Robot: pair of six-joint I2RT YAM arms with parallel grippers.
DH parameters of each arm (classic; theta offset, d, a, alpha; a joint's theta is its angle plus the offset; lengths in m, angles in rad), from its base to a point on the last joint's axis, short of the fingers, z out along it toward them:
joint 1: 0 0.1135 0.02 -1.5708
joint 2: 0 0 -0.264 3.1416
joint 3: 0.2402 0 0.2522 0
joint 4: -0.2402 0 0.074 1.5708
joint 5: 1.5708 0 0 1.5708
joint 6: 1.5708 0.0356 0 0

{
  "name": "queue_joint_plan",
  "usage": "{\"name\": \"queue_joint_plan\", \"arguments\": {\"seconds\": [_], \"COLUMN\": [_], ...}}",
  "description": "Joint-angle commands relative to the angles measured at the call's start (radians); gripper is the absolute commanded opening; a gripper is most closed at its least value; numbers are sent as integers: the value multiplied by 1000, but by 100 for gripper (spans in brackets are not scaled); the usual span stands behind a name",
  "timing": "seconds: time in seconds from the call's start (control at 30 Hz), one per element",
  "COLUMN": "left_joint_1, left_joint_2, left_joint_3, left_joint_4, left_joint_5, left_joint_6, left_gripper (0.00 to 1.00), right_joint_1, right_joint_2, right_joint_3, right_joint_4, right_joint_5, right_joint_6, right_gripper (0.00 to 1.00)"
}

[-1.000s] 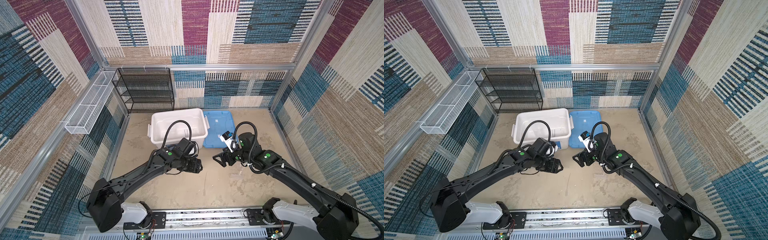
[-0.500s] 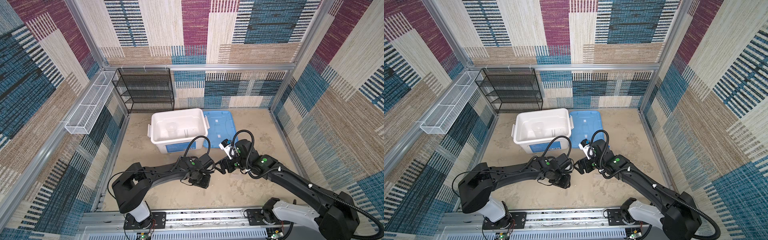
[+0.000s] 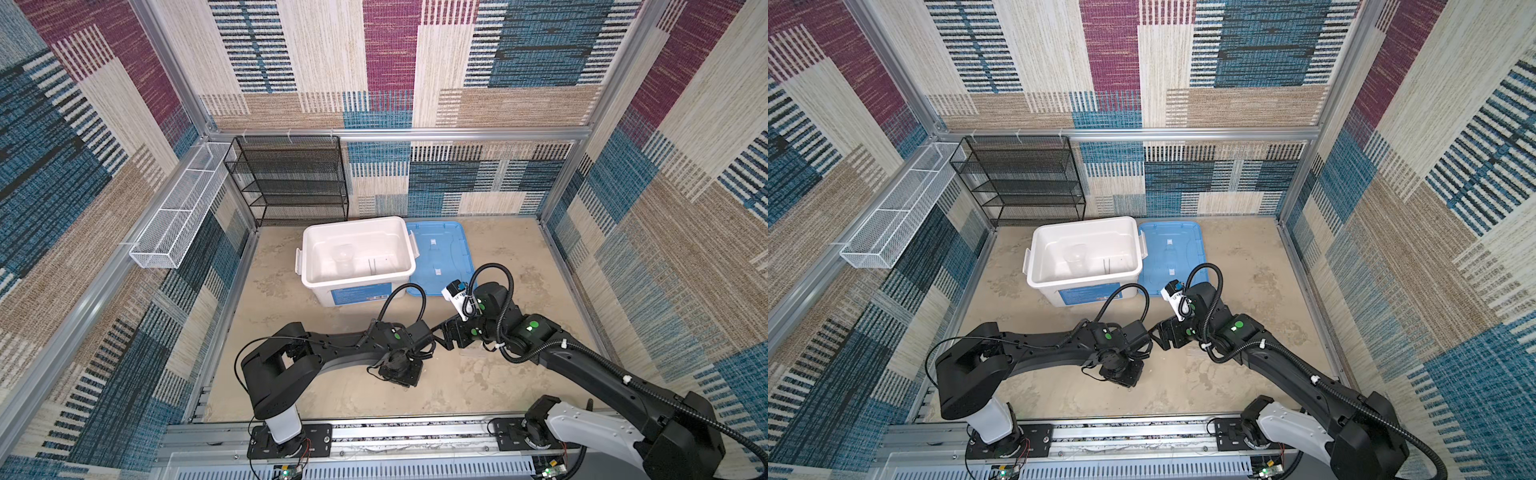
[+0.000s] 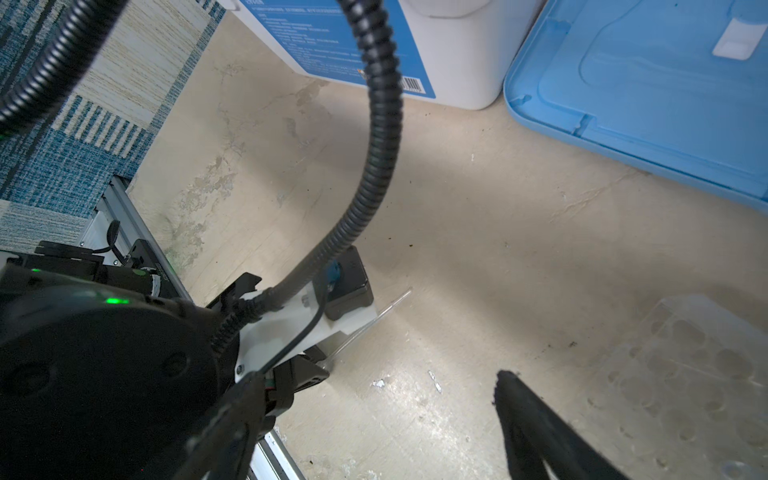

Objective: Organize the chemistry lab equipment
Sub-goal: 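Lift the second pipette and carry it over the white bin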

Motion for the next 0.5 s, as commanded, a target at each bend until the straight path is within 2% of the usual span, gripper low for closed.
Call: {"name": "queue_joint_plan", "arguments": {"seconds": [0.0,0.07,0.1,0.23,0.47], "left_joint_1": [-8,-8,-7,-6,77], "left_joint_2": [16,16,17,-12,-215], "left_joint_3": [10,8,9,14,40], "left_joint_4": [-25,-26,-28,-33,-35], "left_joint_5": [-21,-24,-24,-39,-49], "left_joint_6": [-22,-23,-25,-23,6], "left_gripper": [14,12,7,5,5], "right_joint_1": [0,0,1,1,1], "right_joint_2": [-11,-15,-18,-23,-110], "right_joint_3": [-7,-11,-13,-13,-17], "right_joint_4": [39,41,43,55,188], "right_joint_5": [14,17,17,17,-54], "right_joint_6": [11,10,11,13,30], "right_gripper": [88,88,89,88,90]}}
